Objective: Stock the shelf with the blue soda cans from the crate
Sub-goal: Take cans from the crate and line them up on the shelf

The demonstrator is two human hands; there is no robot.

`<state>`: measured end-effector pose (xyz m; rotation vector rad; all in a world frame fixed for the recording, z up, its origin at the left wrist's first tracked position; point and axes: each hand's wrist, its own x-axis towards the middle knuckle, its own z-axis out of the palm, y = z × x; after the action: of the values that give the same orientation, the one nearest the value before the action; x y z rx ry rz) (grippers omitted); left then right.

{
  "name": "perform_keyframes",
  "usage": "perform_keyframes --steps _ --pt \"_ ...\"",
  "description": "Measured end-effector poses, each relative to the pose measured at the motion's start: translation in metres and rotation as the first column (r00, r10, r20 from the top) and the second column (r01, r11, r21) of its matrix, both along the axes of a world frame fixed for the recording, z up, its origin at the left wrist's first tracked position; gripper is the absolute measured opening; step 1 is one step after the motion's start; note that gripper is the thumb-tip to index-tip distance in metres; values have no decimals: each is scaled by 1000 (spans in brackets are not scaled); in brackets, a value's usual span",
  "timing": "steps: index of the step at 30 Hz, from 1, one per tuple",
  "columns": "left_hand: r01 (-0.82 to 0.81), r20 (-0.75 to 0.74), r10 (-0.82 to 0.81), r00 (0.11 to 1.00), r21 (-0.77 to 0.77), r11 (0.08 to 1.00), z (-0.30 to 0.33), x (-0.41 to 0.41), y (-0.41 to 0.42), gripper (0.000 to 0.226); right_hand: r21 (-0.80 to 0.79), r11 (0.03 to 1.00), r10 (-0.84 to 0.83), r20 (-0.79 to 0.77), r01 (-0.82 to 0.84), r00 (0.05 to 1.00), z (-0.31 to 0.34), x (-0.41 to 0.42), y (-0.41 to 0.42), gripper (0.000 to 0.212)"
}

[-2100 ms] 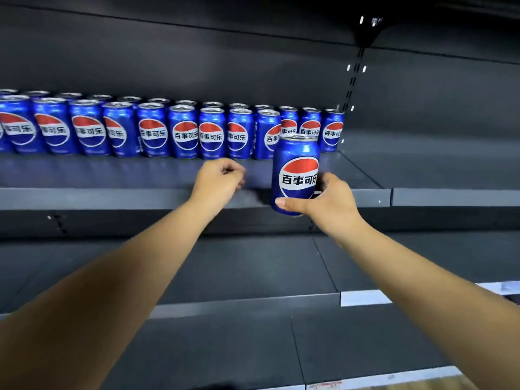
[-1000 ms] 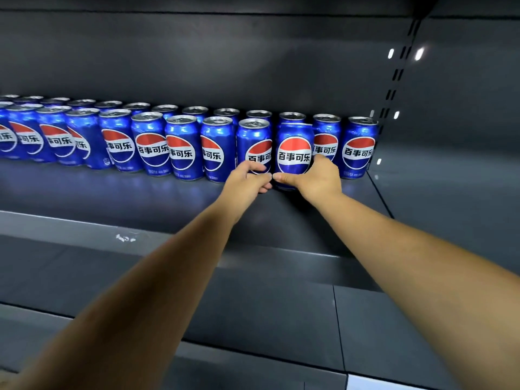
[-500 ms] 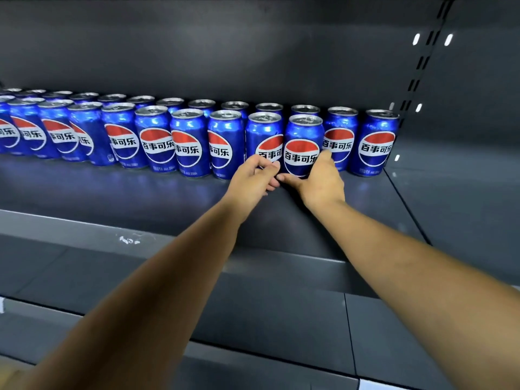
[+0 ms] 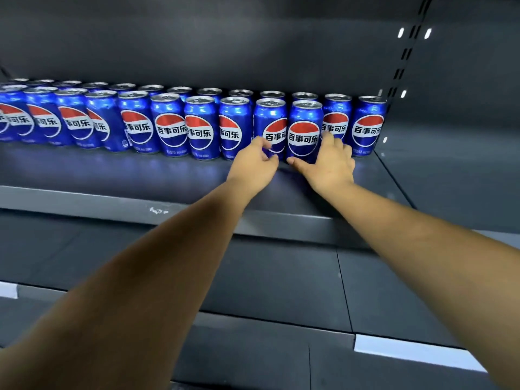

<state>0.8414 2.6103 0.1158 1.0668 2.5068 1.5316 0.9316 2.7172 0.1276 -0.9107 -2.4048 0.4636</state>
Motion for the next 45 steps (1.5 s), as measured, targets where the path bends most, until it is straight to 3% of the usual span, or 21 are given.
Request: perform_keyframes --steps 8,16,30,36,40,45 --pt "91 -95 -102 990 -111 990 1 13 -83 25 13 998 -65 28 64 998 5 23 -86 68" --pt "96 -97 -103 990 -70 993 -5 26 -170 26 6 997 -77 89 77 993 -13 36 -184 67" --pt "83 -32 -99 995 -326 942 -68 40 -262 41 -131 991 65 178 -41 982 -69 33 -287 60" --pt "27 -1 -32 999 -540 841 -119 63 -281 48 -237 966 168 273 -103 947 -133 45 -298 59" --pt "27 -18 -53 998 -678 735 -158 79 -302 47 -267 951 258 403 -157 878 -183 71 -305 58" --pt "81 80 -30 996 -774 628 -193 87 -346 58 -264 944 313 523 -199 793 -214 103 -311 60"
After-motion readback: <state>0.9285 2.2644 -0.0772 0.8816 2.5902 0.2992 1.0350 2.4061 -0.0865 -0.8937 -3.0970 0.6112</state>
